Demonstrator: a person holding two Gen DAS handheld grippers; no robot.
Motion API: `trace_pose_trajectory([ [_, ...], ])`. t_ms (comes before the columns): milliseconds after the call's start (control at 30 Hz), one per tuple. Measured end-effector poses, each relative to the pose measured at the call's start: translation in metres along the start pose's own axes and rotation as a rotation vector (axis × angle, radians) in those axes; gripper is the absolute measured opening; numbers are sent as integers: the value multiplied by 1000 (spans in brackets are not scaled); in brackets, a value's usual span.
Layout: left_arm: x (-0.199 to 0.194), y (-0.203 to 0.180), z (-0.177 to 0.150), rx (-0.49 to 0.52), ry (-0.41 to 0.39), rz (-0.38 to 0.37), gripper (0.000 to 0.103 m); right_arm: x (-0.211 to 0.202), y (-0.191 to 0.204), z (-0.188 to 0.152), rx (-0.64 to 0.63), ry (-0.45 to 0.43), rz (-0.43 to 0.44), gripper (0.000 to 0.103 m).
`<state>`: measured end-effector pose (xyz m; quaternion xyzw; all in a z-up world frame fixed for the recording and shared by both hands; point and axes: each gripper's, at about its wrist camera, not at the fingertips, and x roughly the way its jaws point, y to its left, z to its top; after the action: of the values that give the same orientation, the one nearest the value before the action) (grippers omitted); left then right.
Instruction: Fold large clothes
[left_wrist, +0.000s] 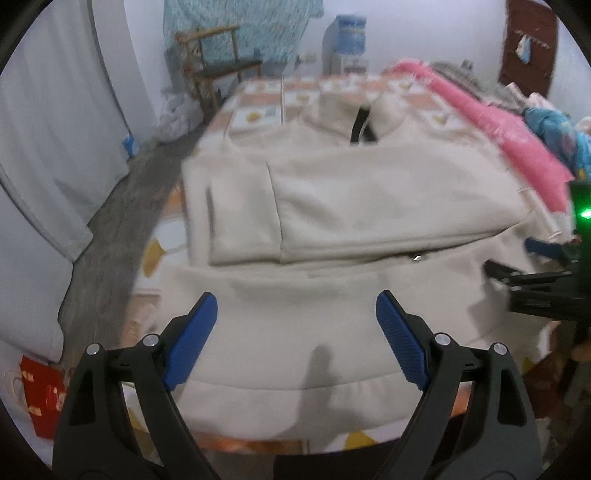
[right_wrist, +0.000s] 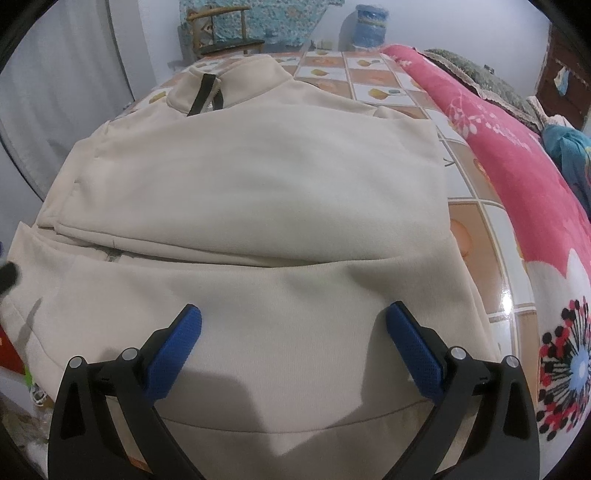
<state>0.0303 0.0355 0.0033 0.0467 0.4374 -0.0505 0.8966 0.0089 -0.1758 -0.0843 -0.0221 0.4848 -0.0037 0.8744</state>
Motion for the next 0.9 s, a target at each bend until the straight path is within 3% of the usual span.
trace_pose_trajectory([
  [167,-22,13,15,10,-47,-16,84,0,0,0,17,12,-6,97],
  [367,-15,18,51,14,-71,-23,84,0,-1,0,-2,23,7,97],
  [667,40,13,126,57,-78,5,84,1,-2,4,-45,77,34,97],
  [900,98,-3,182,61,-61,12,84,5,0,16,-129,181,69,97],
])
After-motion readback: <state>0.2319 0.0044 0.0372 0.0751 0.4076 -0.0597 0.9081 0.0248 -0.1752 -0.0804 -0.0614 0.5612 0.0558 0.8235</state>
